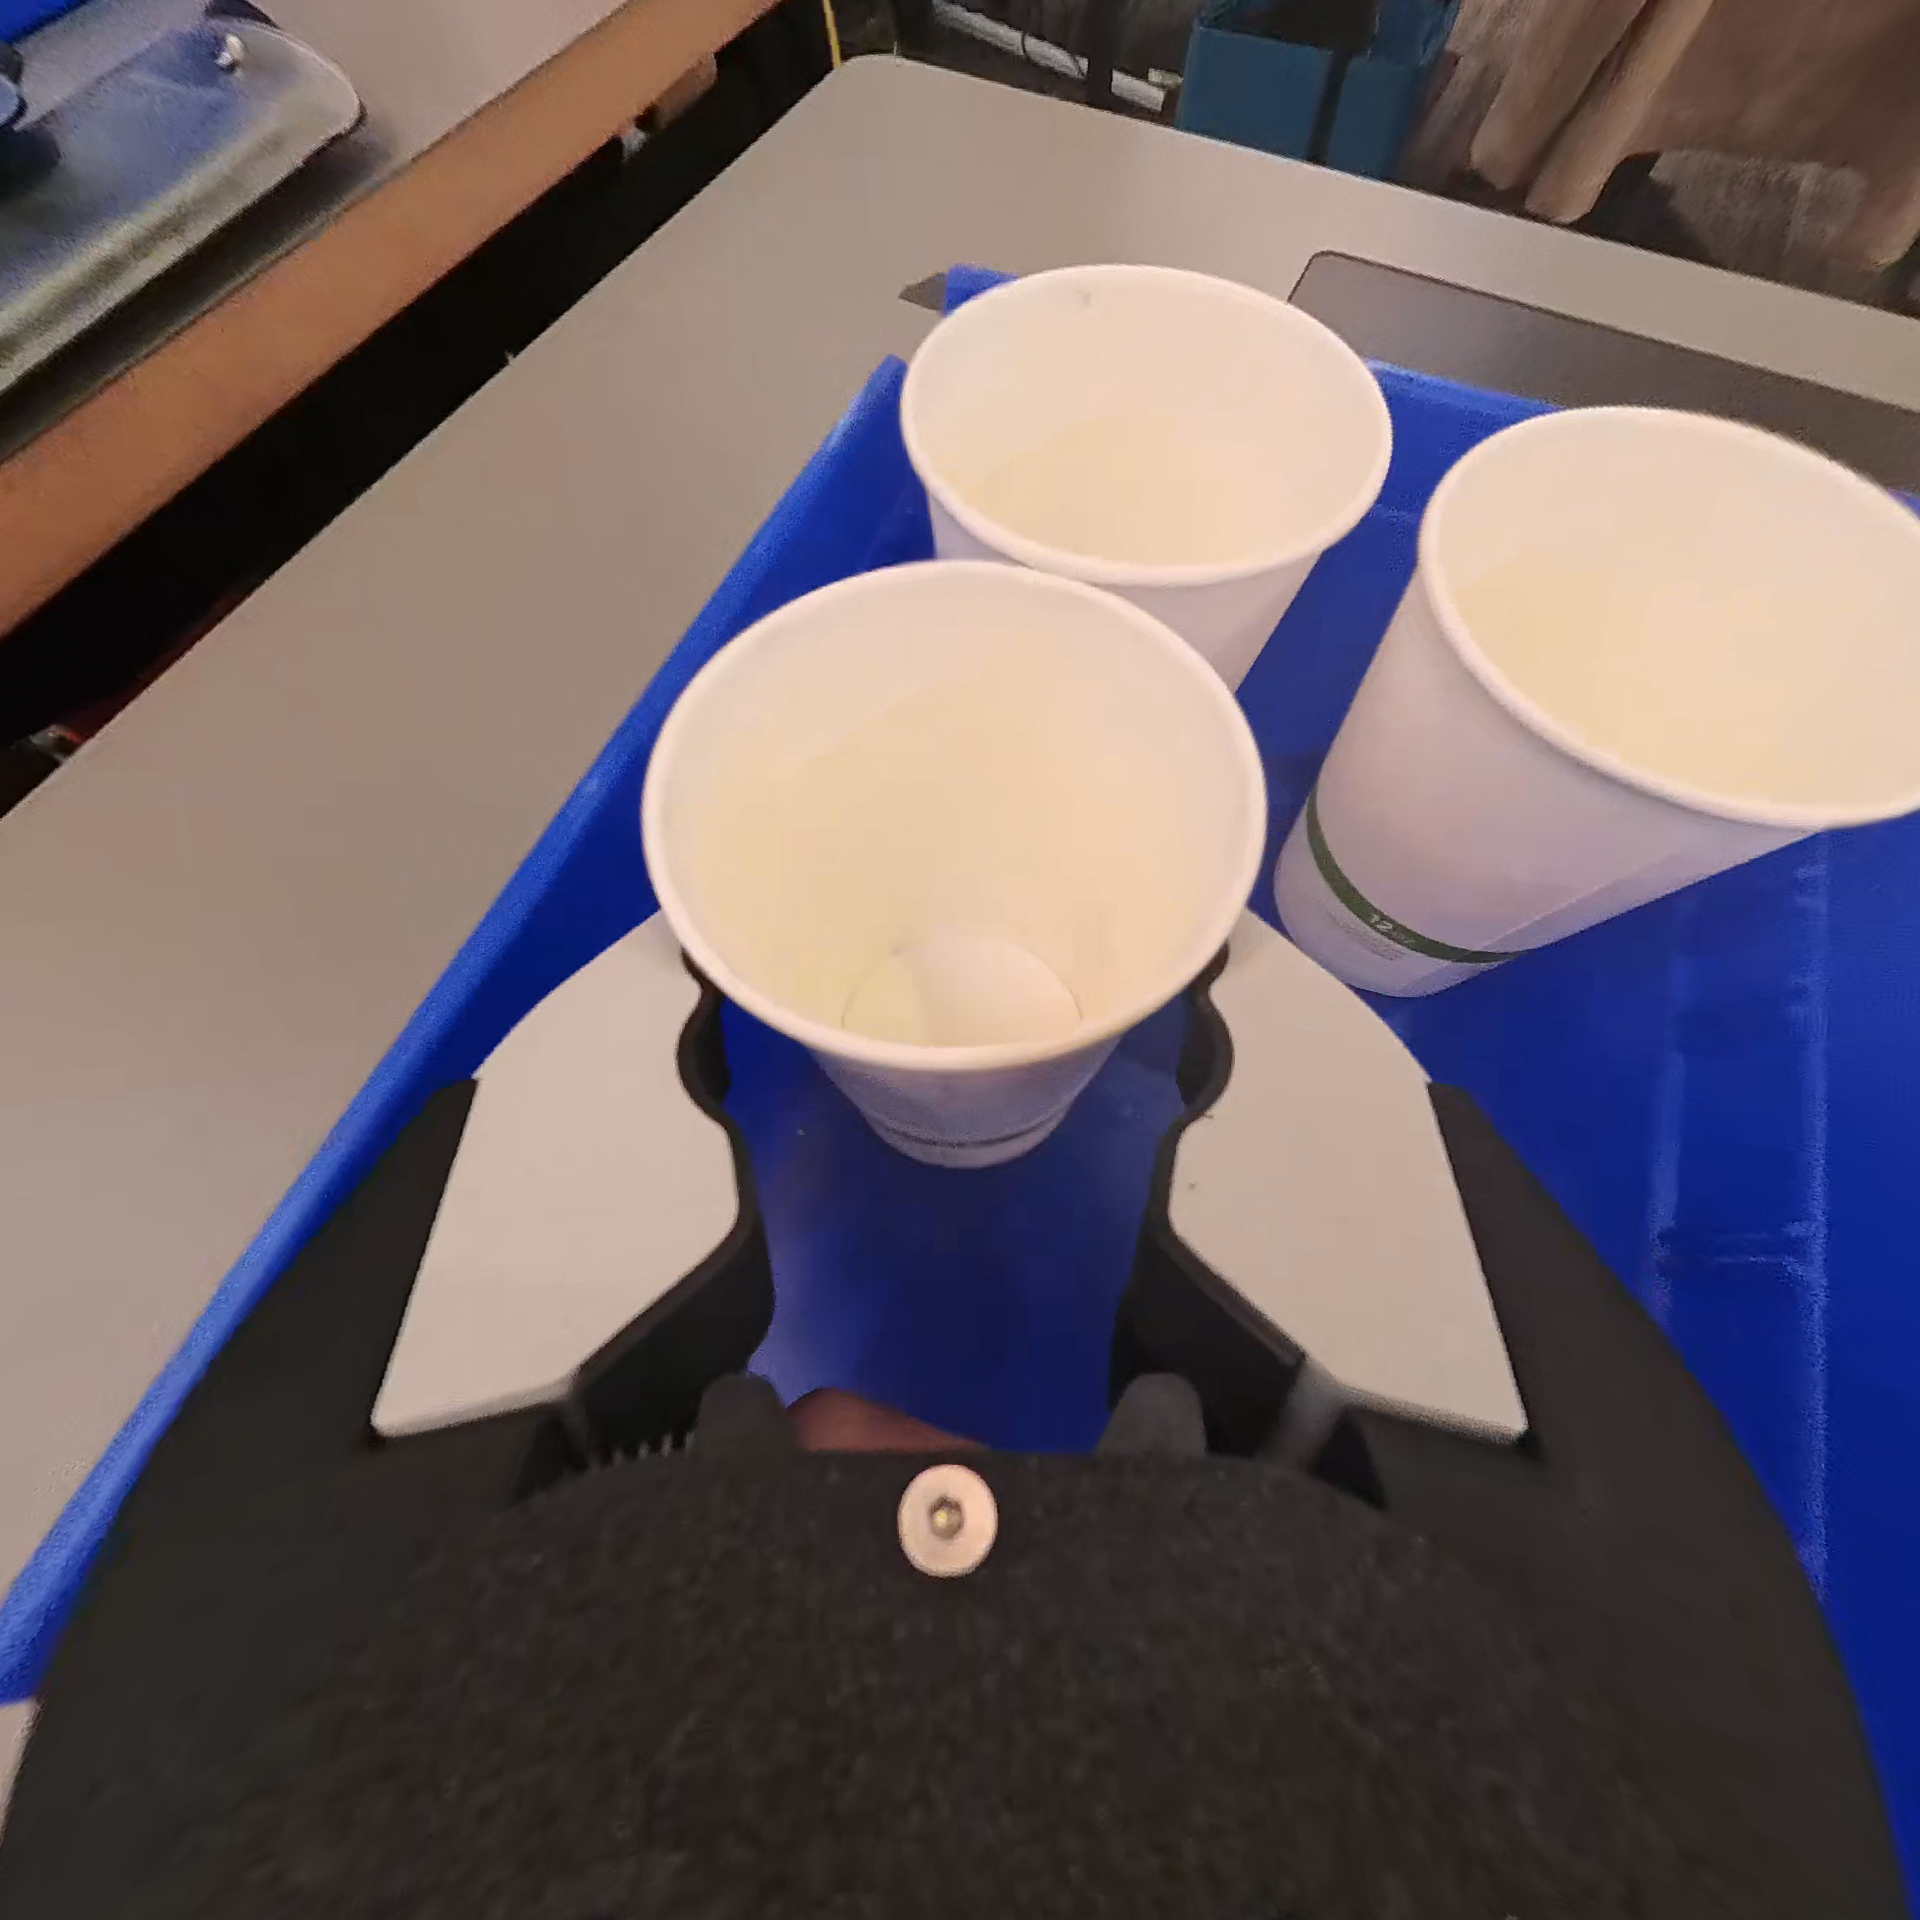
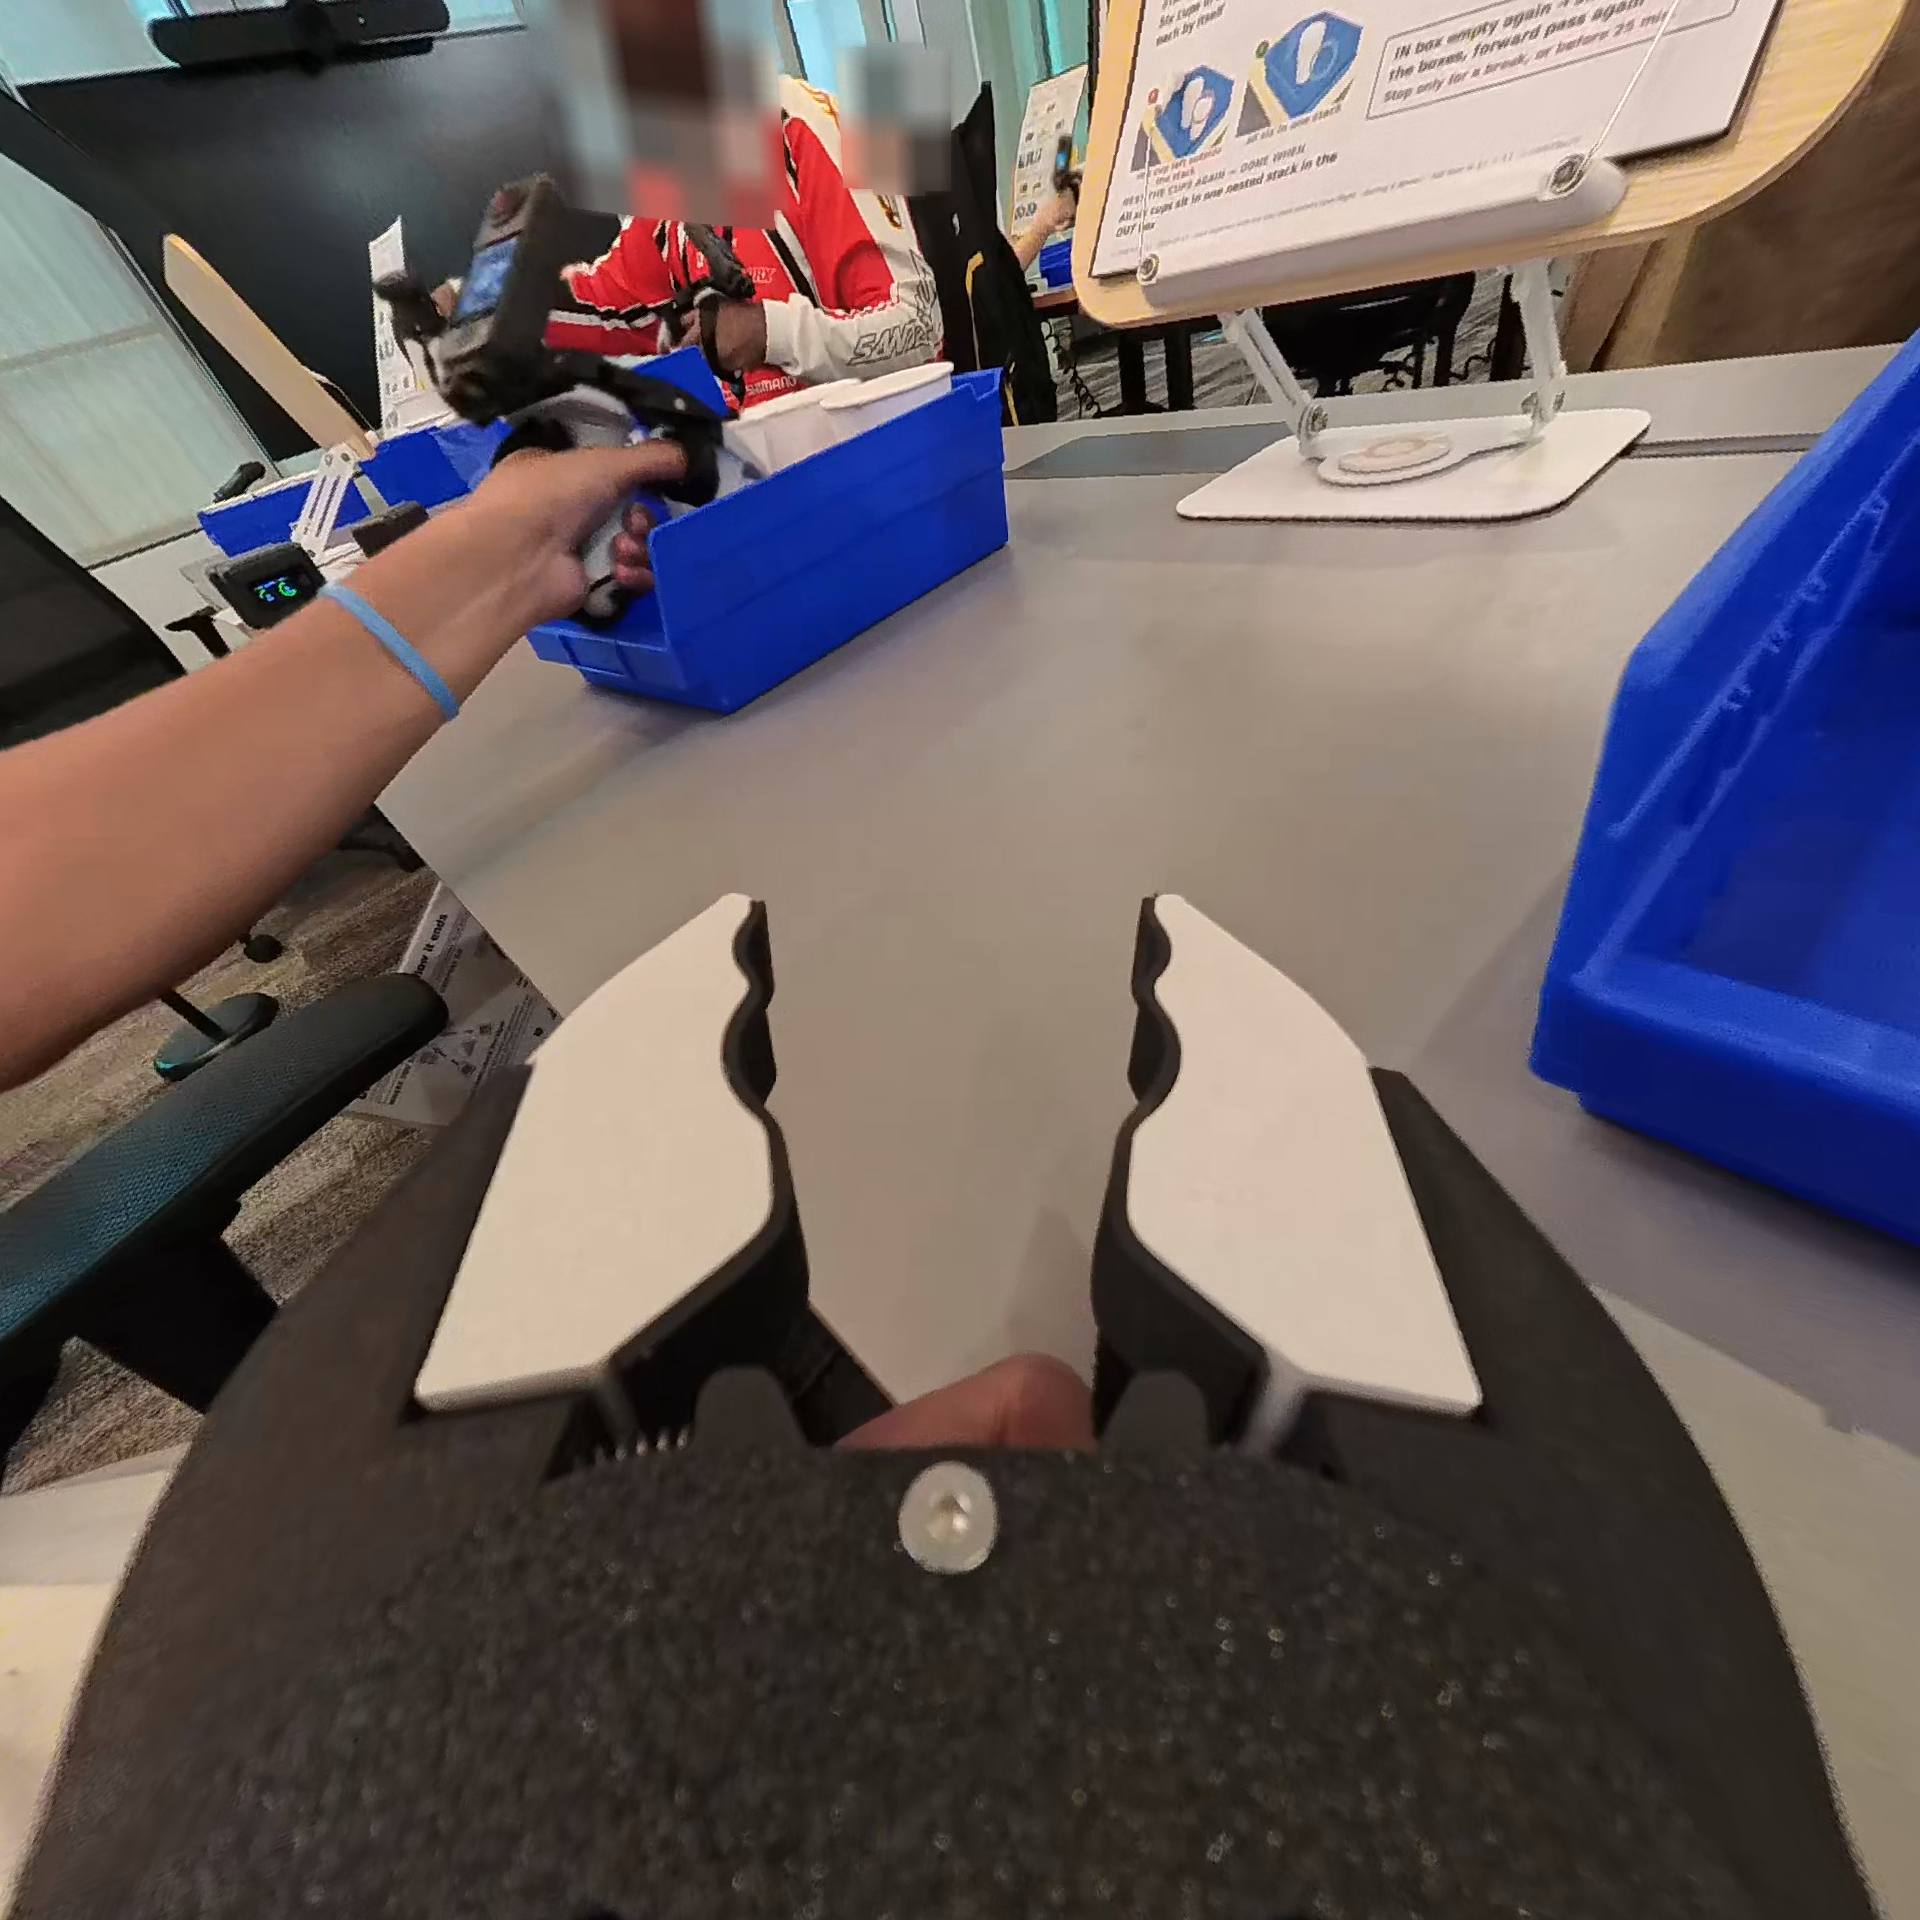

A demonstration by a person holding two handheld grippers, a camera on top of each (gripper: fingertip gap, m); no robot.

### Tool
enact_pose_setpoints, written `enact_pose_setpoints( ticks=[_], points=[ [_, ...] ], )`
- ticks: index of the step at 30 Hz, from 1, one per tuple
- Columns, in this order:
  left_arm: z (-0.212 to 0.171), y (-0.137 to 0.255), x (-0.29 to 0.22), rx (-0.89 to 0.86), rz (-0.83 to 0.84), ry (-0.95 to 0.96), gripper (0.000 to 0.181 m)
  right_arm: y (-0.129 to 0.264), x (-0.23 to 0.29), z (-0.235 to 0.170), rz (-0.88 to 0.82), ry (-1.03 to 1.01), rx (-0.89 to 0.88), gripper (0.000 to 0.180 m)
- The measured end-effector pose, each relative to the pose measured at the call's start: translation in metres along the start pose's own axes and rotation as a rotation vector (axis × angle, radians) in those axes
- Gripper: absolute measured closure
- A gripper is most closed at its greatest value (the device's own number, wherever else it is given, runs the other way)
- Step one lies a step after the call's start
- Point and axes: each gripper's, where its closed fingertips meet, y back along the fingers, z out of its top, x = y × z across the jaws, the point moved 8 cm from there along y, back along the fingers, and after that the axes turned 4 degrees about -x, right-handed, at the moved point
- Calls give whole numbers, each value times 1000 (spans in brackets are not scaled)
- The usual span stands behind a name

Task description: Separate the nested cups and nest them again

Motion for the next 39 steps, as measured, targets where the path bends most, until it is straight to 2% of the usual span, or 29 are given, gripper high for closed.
enact_pose_setpoints(
  ticks=[3,7,10,12,16,20,22,30,34,39],
  points=[
    [-2,18,12,-43,-65,-18,96,2,-2,2,-2,4,-10,114],
    [2,69,35,-198,-266,-73,97,7,-7,9,15,14,-45,114],
    [4,112,49,-265,-493,-107,98,9,-11,16,87,42,-56,113],
    [0,142,46,-246,-713,-140,98,8,-12,22,151,86,-60,113],
    [-15,208,6,-265,-1106,-303,98,-9,-6,44,326,90,-28,108],
    [-39,256,-56,-269,-1385,-511,97,-39,0,70,446,62,-1,115],
    [-50,270,-86,-249,-1495,-572,97,-52,6,83,491,58,-13,111],
    [-77,288,-168,-127,-1724,-721,97,-68,31,89,639,177,30,100],
    [-90,295,-184,-70,-1810,-776,97,-67,34,82,656,191,36,100],
    [-102,299,-192,-47,-1802,-817,97,-64,29,73,667,180,27,104]
  ],
)
